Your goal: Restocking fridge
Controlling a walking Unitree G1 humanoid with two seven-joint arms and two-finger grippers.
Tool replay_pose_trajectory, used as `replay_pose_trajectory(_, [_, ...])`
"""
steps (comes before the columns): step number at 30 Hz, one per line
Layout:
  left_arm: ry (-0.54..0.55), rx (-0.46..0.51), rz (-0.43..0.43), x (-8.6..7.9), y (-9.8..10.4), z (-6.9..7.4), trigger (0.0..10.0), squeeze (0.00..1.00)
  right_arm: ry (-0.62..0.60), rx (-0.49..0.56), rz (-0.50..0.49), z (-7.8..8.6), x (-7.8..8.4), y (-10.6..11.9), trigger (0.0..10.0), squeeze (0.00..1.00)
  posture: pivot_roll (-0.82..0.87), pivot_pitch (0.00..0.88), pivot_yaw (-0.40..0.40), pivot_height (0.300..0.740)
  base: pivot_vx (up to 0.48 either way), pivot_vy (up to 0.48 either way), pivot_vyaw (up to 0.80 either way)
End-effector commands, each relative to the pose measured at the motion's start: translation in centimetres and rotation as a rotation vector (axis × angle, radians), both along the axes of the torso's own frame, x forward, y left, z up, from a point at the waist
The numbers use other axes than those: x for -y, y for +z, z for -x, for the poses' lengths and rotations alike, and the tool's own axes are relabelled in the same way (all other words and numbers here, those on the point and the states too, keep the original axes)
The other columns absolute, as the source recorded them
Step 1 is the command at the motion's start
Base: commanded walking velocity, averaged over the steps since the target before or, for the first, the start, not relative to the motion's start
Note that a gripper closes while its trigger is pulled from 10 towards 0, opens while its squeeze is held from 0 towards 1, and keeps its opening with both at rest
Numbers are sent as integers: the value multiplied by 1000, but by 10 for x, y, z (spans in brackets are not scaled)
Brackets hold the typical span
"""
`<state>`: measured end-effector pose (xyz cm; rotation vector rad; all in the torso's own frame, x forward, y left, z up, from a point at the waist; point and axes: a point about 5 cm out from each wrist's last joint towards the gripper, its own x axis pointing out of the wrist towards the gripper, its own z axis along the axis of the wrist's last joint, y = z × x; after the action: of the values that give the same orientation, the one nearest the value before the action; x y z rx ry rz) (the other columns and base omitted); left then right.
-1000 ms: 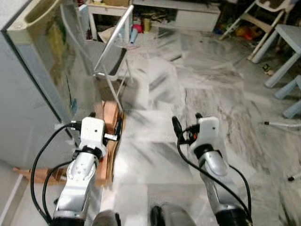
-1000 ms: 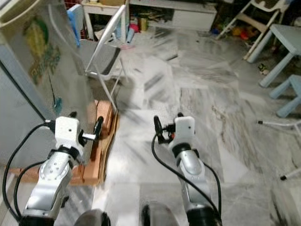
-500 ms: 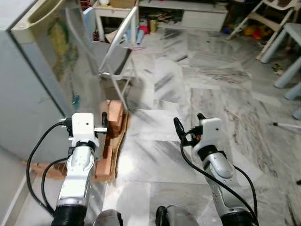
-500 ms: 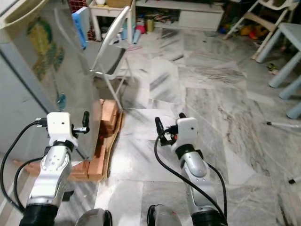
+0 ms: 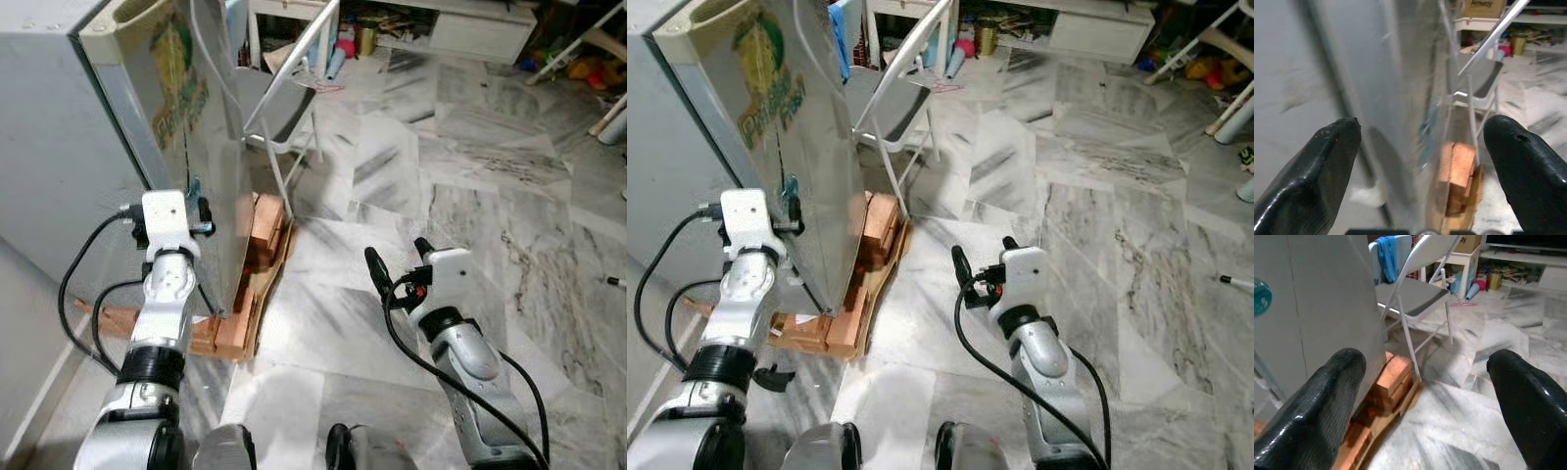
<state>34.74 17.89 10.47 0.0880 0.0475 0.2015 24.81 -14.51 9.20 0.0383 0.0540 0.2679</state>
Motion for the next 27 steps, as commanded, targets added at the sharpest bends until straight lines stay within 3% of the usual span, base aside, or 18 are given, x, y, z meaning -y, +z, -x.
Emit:
replay_pose_trajectory(1, [-7,-7,-4,2,-2,-3,10000,0,-4,9,-1,2,4,5,10000,0,-107,136,-44,740,0,0,0])
replay_pose_trajectory(11, [59,-5,-34,-2,4,-16,10000,0,-10,-11,10,7,10,6,10000,0,-129,137,-43,740,0,0,0])
replay_pose_trajectory(20, [149,-7,-87,-19,-4,-8,10000,0,-2,-39,1,10,11,3,10000,0,-120,141,-43,740,0,0,0])
replay_pose_trajectory(24, [38,0,-60,-6,5,-18,10000,0,-12,-57,16,12,15,0,10000,0,-117,144,-43,740,0,0,0])
replay_pose_trajectory(27, [-81,6,-63,14,12,-26,10000,0,-115,-107,106,16,33,-10,10000,0,-123,142,-41,740,0,0,0])
